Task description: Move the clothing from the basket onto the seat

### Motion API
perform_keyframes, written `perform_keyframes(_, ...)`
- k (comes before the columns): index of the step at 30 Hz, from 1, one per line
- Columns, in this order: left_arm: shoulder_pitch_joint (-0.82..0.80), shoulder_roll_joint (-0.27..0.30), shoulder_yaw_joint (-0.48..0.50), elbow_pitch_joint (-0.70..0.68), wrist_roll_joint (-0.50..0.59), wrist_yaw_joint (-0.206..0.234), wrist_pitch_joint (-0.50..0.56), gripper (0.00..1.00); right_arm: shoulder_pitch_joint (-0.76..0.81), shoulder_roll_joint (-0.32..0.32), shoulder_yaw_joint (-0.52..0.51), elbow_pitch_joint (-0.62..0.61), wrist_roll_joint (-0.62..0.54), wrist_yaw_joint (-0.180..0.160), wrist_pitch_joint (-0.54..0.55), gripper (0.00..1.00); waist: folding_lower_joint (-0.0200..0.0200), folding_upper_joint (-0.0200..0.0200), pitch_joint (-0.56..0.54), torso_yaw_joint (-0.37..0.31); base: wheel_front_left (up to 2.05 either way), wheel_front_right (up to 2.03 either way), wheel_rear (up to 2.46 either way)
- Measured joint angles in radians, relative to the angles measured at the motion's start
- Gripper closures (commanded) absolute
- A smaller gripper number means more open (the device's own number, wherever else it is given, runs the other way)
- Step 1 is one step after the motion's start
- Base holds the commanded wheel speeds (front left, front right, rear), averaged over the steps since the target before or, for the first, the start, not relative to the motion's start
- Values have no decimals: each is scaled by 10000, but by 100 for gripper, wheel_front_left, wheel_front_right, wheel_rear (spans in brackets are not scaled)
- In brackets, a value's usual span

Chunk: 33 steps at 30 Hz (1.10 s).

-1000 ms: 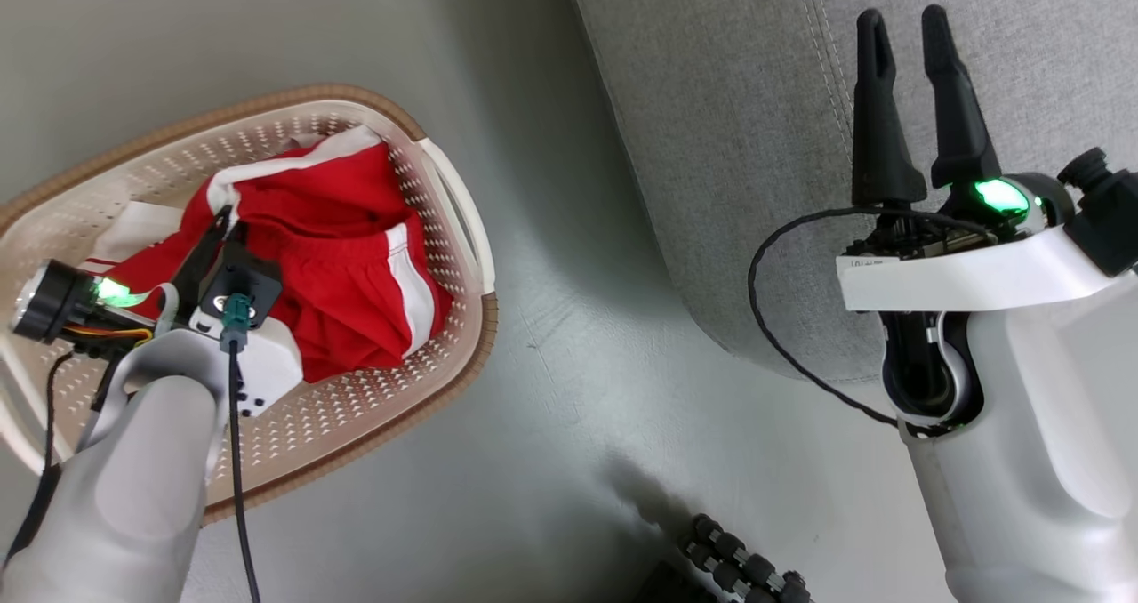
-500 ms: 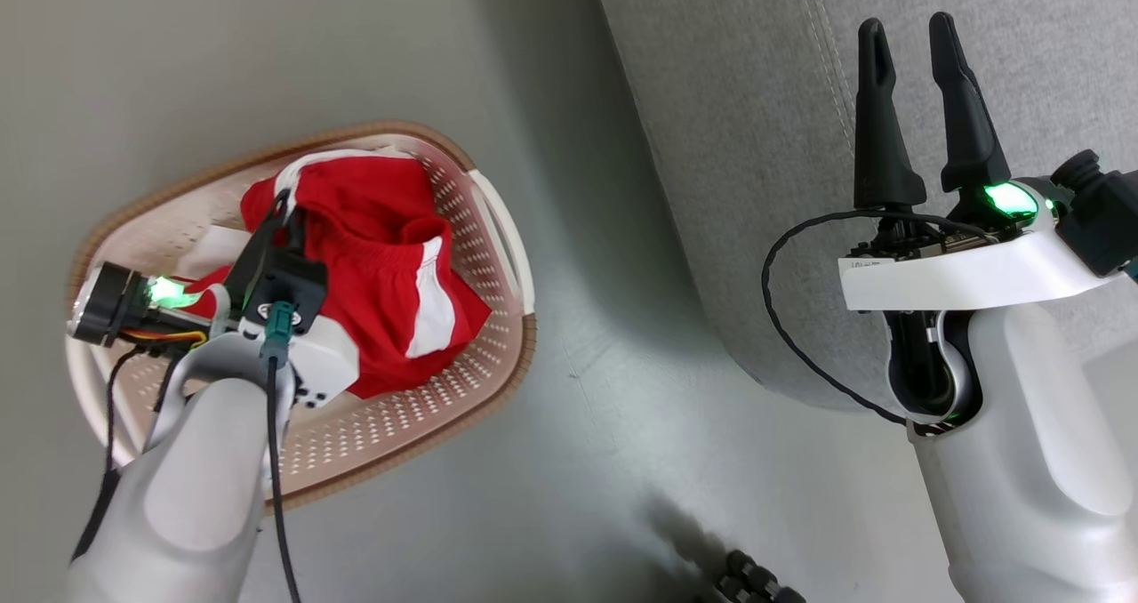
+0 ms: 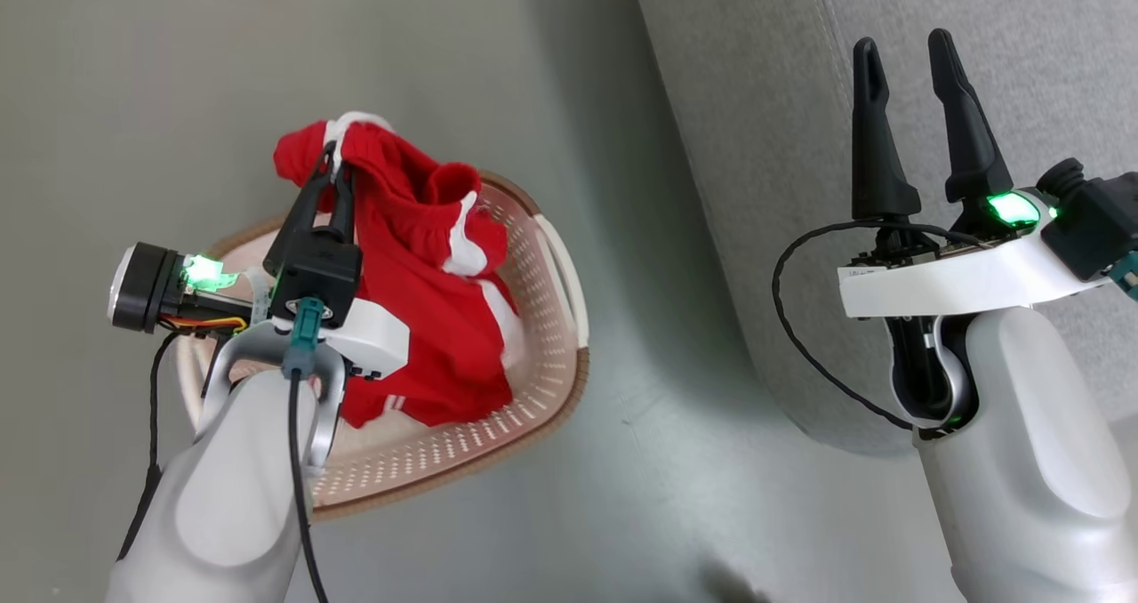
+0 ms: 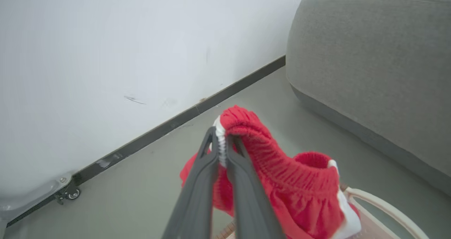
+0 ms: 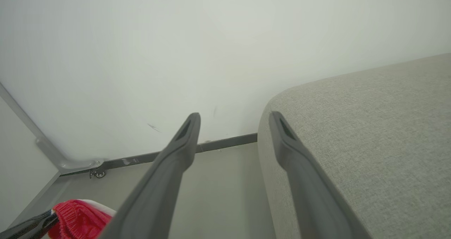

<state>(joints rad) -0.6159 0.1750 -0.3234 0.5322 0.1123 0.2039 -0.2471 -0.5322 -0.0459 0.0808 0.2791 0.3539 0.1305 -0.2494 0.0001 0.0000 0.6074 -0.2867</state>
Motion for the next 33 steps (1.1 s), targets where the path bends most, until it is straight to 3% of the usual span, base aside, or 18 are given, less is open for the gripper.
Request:
perform_keyframes(17, 1147, 71, 472, -1896, -765, 422, -12, 100, 610, -35, -293, 314, -598, 0, 0, 0, -1, 0, -1622, 960, 0, 0, 0)
perform_keyframes(33, 2188, 90, 219, -3001, -915, 355, -13, 100, 1712, -313, -119, 650, -832, 0, 0, 0, -1, 0, -3549, 1810, 0, 0, 0)
